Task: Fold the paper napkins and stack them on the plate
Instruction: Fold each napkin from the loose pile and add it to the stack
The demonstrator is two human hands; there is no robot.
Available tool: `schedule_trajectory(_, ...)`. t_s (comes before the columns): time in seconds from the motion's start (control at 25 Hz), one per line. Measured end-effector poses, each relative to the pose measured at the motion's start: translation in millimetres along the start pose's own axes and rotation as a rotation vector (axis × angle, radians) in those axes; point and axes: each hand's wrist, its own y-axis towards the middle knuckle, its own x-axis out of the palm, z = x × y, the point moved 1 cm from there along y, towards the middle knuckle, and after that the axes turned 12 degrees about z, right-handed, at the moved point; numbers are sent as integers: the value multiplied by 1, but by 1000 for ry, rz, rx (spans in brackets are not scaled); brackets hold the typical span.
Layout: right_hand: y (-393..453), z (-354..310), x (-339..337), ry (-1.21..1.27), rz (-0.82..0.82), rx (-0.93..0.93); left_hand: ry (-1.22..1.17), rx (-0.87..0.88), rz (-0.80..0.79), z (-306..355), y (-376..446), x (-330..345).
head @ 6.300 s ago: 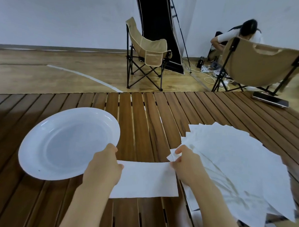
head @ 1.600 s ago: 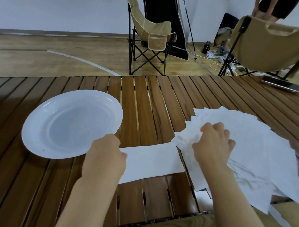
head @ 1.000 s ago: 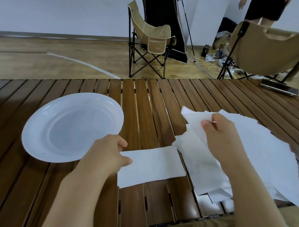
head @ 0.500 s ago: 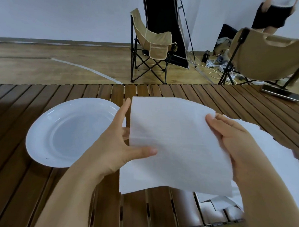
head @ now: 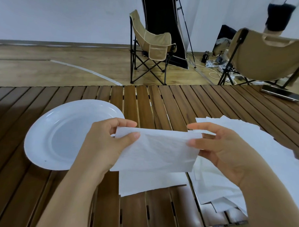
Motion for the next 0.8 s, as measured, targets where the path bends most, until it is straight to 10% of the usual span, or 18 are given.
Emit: schedule_trajectory(0.8, 3, -4, 2, -334, 307, -329, 193, 182, 24, 1, 3, -3)
